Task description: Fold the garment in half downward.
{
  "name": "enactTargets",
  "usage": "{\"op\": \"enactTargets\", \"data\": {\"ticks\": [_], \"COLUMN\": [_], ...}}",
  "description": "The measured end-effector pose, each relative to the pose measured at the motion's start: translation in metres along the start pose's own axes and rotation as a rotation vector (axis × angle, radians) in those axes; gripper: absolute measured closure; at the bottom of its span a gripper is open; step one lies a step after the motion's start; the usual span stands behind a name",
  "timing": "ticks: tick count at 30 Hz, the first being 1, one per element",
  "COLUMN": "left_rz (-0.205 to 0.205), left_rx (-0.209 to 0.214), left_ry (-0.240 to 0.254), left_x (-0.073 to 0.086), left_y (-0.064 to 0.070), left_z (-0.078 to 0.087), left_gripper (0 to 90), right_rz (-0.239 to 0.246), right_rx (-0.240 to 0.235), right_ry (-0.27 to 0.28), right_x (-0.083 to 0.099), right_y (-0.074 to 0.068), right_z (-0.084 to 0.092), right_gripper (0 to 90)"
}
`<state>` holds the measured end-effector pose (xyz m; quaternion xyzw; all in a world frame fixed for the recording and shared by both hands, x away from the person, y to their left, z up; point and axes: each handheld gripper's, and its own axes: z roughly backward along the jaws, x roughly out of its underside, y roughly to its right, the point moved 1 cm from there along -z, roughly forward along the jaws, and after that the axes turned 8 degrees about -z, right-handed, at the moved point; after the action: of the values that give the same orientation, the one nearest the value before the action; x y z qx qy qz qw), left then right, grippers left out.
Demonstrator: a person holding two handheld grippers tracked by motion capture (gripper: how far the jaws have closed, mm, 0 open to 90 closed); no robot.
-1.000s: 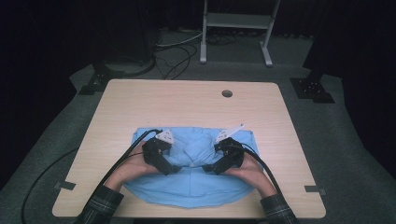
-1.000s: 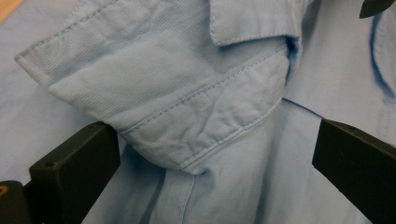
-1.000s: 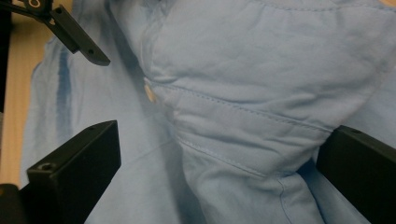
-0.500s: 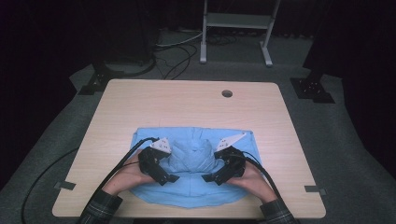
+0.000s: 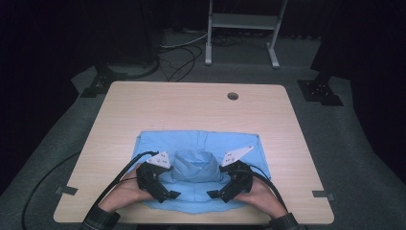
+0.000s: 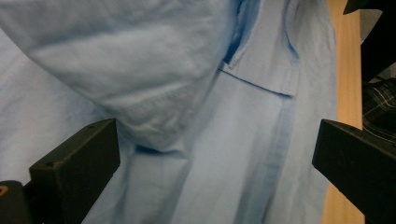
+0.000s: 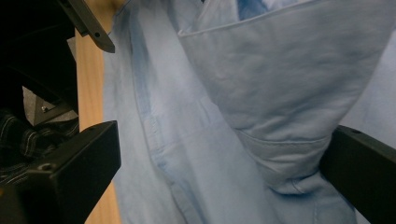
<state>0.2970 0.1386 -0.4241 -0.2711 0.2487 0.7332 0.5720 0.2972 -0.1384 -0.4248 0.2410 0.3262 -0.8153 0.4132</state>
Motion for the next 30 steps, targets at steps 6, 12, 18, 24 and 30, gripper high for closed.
{"op": "enactTargets", "data": {"ticks": [6,12,18,24,30], "left_rz": [-0.007,-0.002,0.000,-0.002,-0.005], "left_rx": [-0.003,0.023,0.030,0.023,-0.031], "left_ry": [0.008,0.020,0.014,0.018,0.078], "left_x": [0.006,0.015,0.026,0.031,0.024], "left_y": [0.009,0.015,0.028,0.033,0.024], "left_z": [0.005,0.011,0.015,0.018,0.027], "left_gripper": [0.2,0.2,0.2,0.1,0.1], "right_rz": [0.003,0.001,0.003,0.004,0.011], "right_rx": [-0.013,-0.036,-0.056,-0.055,-0.019], "right_ry": [0.001,-0.006,-0.011,0.000,0.056], "right_x": [0.009,0.017,0.028,0.032,0.025], "right_y": [-0.008,-0.015,-0.024,-0.028,-0.021], "right_z": [0.004,0.005,0.005,0.007,0.019], "right_gripper": [0.0,0.0,0.0,0.0,0.0]}}
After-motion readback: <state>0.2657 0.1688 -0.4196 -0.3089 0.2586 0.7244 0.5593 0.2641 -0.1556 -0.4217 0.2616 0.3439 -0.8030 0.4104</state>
